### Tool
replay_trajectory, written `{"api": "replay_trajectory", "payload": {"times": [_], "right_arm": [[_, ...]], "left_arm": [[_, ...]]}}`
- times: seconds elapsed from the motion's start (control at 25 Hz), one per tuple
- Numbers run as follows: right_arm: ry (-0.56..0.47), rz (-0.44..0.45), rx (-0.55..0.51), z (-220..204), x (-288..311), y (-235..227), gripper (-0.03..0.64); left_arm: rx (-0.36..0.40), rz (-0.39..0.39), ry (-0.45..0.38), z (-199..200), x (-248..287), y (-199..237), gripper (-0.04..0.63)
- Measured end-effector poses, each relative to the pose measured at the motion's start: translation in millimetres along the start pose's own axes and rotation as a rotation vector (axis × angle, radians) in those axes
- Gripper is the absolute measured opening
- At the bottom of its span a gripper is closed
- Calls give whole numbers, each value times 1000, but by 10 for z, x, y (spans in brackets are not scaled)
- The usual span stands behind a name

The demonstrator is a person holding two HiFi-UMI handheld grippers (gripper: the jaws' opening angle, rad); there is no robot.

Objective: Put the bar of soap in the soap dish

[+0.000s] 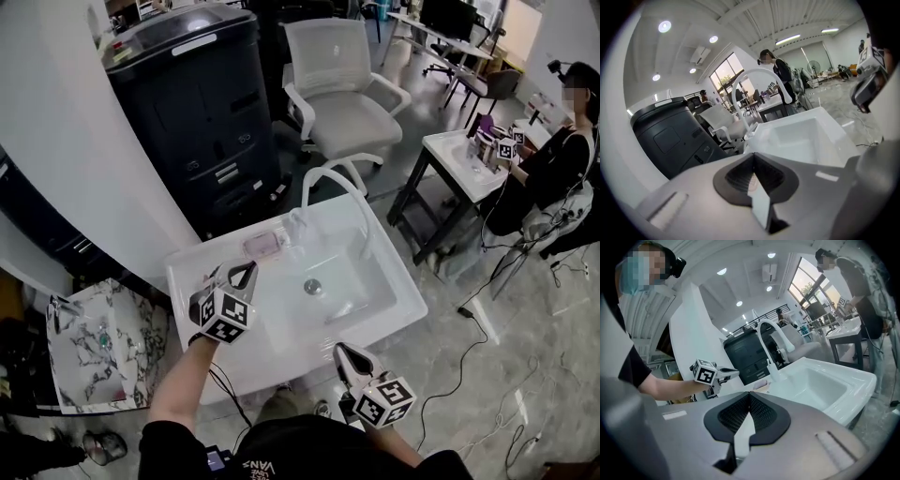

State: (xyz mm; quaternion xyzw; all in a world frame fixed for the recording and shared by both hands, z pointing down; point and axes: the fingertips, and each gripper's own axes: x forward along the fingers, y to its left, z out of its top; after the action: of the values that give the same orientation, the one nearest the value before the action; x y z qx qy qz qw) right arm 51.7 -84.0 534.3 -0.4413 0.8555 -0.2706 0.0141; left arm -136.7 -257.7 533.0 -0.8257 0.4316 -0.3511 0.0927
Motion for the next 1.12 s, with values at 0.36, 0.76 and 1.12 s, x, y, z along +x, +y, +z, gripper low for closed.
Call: {"api": "replay_trajectory", "payload": {"times": [0.36,0.76,1.12], "right_arm": [[11,53,-31,-40,-168,120,0],[14,74,-50,-83,-418,157,0],[23,82,-52,-169,-602,134,0]], "left_arm": [[-88,43,-65,76,-451,-334,52],[-208,76,-129,93,-948,-729,52],[-264,110,-188,141,-1278,-1035,52]]}}
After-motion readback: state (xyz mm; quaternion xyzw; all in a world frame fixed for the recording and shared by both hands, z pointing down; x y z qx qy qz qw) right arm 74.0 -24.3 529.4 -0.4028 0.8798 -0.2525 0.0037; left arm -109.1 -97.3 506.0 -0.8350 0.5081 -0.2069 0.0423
